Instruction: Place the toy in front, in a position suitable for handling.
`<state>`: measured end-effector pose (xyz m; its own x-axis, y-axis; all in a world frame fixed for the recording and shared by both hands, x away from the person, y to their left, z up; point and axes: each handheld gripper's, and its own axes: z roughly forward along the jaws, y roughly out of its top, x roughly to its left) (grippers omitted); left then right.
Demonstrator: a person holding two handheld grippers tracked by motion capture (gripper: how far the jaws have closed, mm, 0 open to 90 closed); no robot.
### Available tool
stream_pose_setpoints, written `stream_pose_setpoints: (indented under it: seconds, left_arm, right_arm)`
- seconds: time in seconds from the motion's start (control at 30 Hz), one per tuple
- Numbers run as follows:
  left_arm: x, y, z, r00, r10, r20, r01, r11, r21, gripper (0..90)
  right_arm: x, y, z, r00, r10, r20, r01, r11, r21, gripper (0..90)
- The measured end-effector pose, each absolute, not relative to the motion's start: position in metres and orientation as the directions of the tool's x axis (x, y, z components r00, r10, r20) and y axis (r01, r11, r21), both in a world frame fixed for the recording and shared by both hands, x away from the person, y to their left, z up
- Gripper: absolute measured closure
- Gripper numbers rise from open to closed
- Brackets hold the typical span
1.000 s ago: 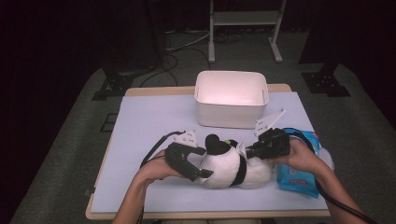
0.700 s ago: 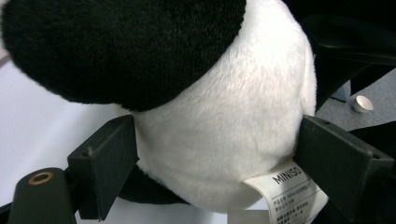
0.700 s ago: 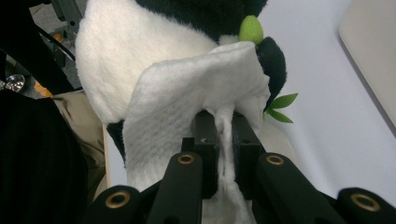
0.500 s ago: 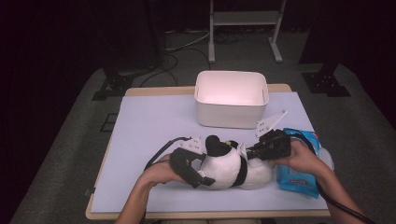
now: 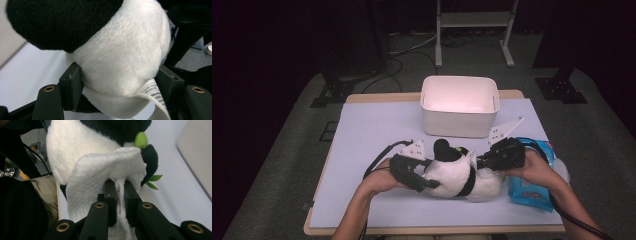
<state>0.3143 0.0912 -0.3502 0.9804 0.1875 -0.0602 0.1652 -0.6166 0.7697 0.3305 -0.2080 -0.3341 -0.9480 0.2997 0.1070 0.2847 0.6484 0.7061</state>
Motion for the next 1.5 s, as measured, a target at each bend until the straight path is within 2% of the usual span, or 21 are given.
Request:
stream_pose_setpoints:
  seconds: [0.33, 0.47, 0.6, 1.2, 1.23, 1.37, 1.5]
  left_arm:
    - [0.314, 0.106, -0.325, 0.979, 0.204, -0.013, 0.137, -0.610, 0.780, 33.2]
    - [0.314, 0.106, -0.322, 0.979, 0.203, 0.000, 0.131, -0.628, 0.767, 33.9]
    - [0.315, 0.104, -0.327, 0.979, 0.205, -0.024, 0.149, -0.623, 0.768, 33.6]
    - [0.319, 0.097, -0.343, 0.973, 0.218, -0.079, 0.198, -0.600, 0.775, 16.0]
    - [0.319, 0.097, -0.343, 0.972, 0.221, -0.079, 0.199, -0.594, 0.779, 16.4]
    - [0.319, 0.100, -0.340, 0.971, 0.228, -0.071, 0.193, -0.575, 0.795, 30.2]
    - [0.318, 0.099, -0.333, 0.973, 0.225, -0.044, 0.169, -0.580, 0.797, 35.2]
  right_arm:
    - [0.332, -0.198, -0.328, -0.948, 0.305, 0.095, 0.267, 0.594, 0.759, 83.6]
    - [0.333, -0.196, -0.329, -0.951, 0.296, 0.088, 0.260, 0.615, 0.745, 83.5]
    - [0.332, -0.199, -0.335, -0.951, 0.294, 0.091, 0.265, 0.633, 0.728, 83.5]
    - [0.330, -0.219, -0.348, -0.941, 0.303, 0.151, 0.313, 0.608, 0.730, 83.6]
    - [0.330, -0.220, -0.349, -0.941, 0.302, 0.152, 0.312, 0.606, 0.732, 83.6]
    - [0.330, -0.222, -0.351, -0.938, 0.306, 0.163, 0.320, 0.587, 0.743, 83.6]
    - [0.329, -0.224, -0.348, -0.937, 0.306, 0.167, 0.322, 0.574, 0.753, 83.6]
